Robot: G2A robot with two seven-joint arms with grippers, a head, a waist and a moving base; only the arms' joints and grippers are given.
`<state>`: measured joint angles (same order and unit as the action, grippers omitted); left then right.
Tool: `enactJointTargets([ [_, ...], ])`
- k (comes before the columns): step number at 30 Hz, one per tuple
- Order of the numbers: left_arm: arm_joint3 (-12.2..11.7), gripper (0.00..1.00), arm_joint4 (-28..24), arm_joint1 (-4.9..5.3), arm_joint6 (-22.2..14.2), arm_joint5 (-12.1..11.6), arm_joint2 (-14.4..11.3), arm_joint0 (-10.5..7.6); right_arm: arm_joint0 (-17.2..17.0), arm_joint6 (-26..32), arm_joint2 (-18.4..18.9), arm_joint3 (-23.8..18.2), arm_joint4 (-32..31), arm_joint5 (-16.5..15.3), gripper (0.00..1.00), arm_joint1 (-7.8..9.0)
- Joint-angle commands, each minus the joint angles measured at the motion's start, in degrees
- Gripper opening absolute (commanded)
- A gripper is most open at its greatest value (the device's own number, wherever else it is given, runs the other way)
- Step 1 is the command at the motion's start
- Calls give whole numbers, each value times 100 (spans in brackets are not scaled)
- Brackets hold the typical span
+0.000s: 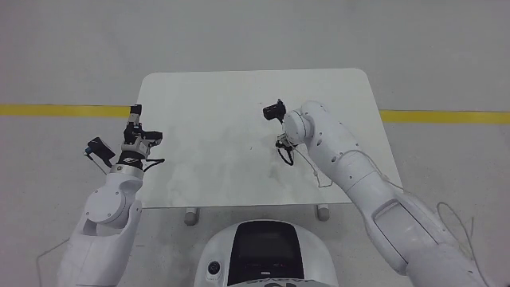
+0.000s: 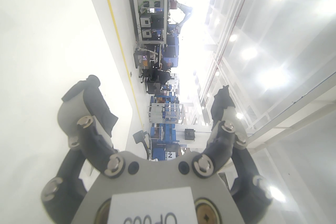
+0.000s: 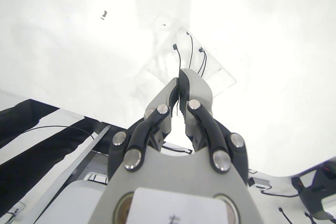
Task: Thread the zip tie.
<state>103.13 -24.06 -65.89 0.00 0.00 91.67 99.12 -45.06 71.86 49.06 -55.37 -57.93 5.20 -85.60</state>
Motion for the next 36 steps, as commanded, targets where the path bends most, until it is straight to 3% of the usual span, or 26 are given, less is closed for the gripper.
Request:
enactJointTargets([
  [1,0,100,0,0,0,0,0,0,-143,59,174,-352,-16,54,0,72],
  [10,0,100,0,0,0,0,0,0,-198,-141,225,-392,31,62,0,79],
  [19,0,100,0,0,0,0,0,0,-316,-433,910,-1131,1208,-281,0,165],
  [24,0,100,0,0,0,0,0,0,-189,-748,1117,-961,2262,-316,0,99],
  [33,0,100,0,0,0,0,0,0,-183,-757,1120,-937,2307,-347,0,97],
  [36,0,100,0,0,0,0,0,0,-221,-1149,1150,-963,2538,-127,0,70],
])
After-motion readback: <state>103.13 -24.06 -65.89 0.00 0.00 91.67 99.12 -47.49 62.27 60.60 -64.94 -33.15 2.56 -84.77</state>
